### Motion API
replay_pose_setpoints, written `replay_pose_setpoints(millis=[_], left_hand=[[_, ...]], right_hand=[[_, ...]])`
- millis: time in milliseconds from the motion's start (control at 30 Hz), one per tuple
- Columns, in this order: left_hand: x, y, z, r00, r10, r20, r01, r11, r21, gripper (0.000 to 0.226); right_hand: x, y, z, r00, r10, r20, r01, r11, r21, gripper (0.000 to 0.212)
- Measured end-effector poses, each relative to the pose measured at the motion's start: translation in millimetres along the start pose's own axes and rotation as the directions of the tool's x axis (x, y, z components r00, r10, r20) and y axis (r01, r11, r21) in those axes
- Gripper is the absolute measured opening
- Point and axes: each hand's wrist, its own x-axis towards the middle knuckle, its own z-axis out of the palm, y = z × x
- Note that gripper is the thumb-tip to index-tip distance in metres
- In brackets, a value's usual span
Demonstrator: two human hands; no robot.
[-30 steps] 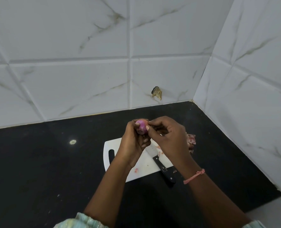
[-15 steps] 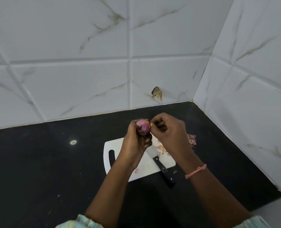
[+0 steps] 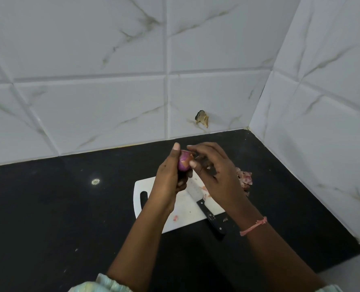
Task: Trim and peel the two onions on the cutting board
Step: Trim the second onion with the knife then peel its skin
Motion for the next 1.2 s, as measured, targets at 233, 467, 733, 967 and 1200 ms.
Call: replay_pose_setpoints(millis=[233,467,733,967,1200], left_hand=[[4,0,-10,0.981,0.04,0.191,-0.056,0.995,0.081,0.045],[-4,4,-12,0.966,0.173,0.192,-0.205,0.965,0.164,0.039],[0,1,-9,0.963,0.237,0.127,-0.263,0.932,0.251,0.033],[-1,2,-8,0.965,0.249,0.086,-0.264,0.925,0.274,0.033],[-4,2,-3,0.979,0.2,0.05,-0.206,0.954,0.218,0.031]], right_hand=[[3,-5,-7,0.995,0.097,-0.003,-0.096,0.986,0.134,0.019],[5,-2,-8,0.997,-0.002,0.072,0.0,1.0,0.026,0.029],[4,-2,-5,0.993,0.015,0.114,-0.017,1.0,0.018,0.027],[2,-4,2,0.995,0.078,0.066,-0.081,0.996,0.042,0.029],[4,-7,5,0.989,0.137,0.048,-0.14,0.988,0.067,0.025]])
